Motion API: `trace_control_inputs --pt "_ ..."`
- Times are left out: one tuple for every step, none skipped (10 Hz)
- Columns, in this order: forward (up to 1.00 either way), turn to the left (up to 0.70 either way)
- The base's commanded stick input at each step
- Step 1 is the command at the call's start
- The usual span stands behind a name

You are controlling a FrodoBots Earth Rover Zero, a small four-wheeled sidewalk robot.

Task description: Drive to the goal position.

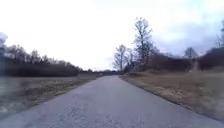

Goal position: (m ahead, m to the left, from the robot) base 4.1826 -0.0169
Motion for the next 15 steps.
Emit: trace_control_inputs --pt "0.40 0.00" --pt "0.40 0.00" --pt "0.40 0.00" --pt "0.40 0.00" --pt "0.40 0.00" --pt "0.40 0.00" --pt "0.40 0.00" --pt "0.40 0.00" --pt "0.40 0.00" --pt "0.40 0.00" --pt "0.40 0.00" --pt "0.40 0.00" --pt "0.40 0.00" --pt "0.40 0.00" --pt "0.40 0.00"
